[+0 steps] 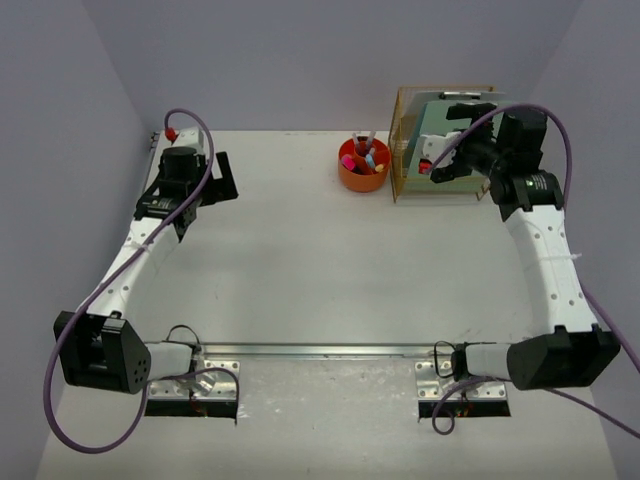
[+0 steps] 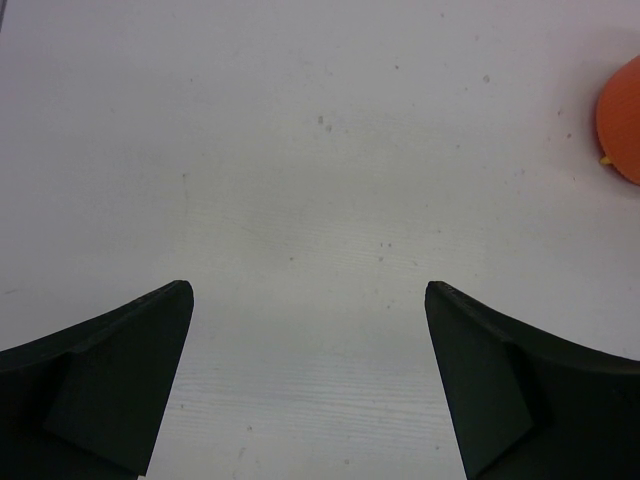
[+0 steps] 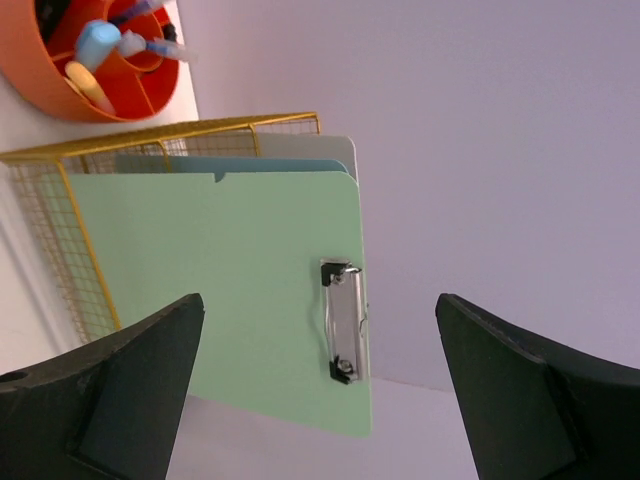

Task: Organize the desk

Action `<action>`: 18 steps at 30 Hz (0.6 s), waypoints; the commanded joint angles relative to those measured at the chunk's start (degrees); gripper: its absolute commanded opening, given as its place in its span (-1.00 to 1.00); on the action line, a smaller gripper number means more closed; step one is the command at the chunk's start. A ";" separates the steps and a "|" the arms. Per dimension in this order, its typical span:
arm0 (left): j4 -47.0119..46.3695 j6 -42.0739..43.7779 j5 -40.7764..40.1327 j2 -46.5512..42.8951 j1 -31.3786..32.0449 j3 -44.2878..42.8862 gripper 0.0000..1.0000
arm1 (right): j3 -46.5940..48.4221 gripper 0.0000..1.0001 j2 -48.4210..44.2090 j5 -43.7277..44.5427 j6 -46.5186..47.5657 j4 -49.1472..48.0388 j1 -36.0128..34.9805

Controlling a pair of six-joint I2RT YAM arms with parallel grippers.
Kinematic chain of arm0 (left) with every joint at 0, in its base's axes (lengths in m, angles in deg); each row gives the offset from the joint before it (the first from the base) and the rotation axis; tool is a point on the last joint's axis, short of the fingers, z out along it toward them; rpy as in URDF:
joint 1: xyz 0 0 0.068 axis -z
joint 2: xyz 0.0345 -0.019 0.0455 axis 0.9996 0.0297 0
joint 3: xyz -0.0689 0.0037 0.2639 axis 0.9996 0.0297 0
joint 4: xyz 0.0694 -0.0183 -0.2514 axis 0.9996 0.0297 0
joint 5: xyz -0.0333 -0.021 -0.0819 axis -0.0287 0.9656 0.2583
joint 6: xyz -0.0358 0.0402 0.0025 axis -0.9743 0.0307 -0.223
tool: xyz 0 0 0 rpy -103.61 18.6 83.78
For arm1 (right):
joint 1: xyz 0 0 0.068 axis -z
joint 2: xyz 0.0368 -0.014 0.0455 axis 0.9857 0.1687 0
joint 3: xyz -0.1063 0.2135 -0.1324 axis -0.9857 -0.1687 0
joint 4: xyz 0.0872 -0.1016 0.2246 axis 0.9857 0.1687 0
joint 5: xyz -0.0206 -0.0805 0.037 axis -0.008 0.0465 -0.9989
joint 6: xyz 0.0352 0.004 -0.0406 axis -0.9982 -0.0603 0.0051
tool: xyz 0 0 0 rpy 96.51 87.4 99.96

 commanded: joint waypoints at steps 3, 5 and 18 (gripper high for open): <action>1.99 1.40 3.28 -0.83 0.47 -4.30 1.00 | 3.00 0.97 -4.73 -6.98 -19.62 8.51 -0.30; 2.52 2.40 4.47 -1.14 0.47 -4.35 1.00 | 5.86 0.97 -4.59 -7.69 -32.39 10.07 -0.30; 3.02 12.24 16.88 -7.02 0.40 3.72 1.00 | -26.35 0.97 -19.16 -2.88 -87.34 -0.45 -0.30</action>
